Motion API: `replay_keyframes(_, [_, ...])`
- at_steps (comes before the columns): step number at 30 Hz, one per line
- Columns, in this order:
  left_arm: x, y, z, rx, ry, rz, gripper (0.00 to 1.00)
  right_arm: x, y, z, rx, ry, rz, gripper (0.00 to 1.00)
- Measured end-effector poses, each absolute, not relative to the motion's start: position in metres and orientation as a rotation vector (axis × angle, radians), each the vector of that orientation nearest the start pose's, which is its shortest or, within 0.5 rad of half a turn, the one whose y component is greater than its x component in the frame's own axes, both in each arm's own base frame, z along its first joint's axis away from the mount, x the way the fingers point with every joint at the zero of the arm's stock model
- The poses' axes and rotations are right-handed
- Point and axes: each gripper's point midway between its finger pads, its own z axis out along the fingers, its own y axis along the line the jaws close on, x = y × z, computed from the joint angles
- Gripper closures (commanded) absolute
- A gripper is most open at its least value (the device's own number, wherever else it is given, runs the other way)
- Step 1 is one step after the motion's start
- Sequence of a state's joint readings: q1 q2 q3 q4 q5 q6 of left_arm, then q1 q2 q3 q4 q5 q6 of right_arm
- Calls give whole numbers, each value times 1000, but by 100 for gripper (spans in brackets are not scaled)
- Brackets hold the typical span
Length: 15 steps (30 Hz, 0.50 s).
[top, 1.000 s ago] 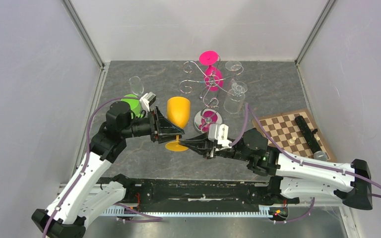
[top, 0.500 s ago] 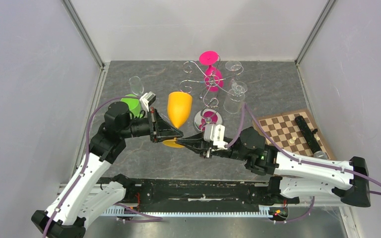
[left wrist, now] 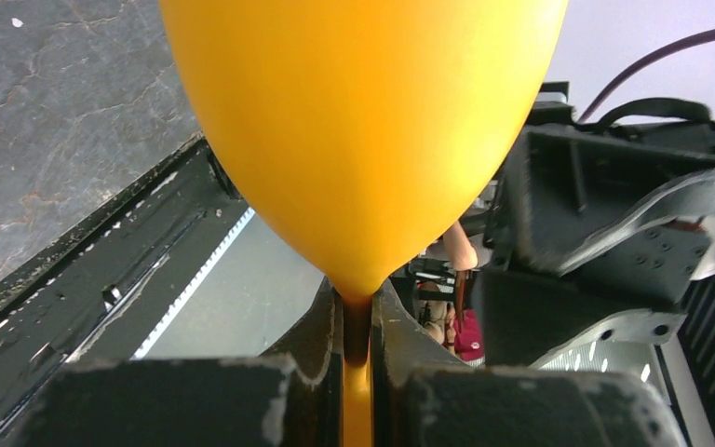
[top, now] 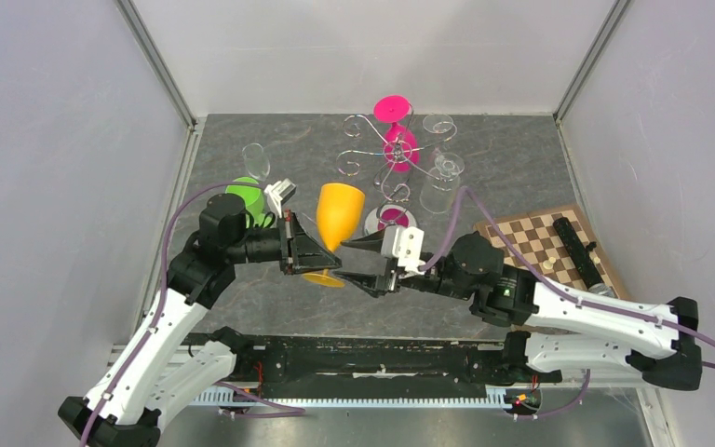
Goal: Take the wine glass off the wine glass rack
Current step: Place the wine glass at the center of the board.
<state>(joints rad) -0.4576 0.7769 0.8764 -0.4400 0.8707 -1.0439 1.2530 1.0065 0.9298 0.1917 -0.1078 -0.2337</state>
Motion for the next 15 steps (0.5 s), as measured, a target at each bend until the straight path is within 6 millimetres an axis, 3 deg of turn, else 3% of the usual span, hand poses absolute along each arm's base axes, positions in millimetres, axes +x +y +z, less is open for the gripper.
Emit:
replay_keyframes(8, [104, -229, 290, 230, 2293, -1702, 98, 132, 339, 394, -983, 1156, 793, 45])
replay_keyframes(15, [88, -223, 281, 396, 2297, -1687, 98, 147, 335, 425, -935, 1272, 768, 45])
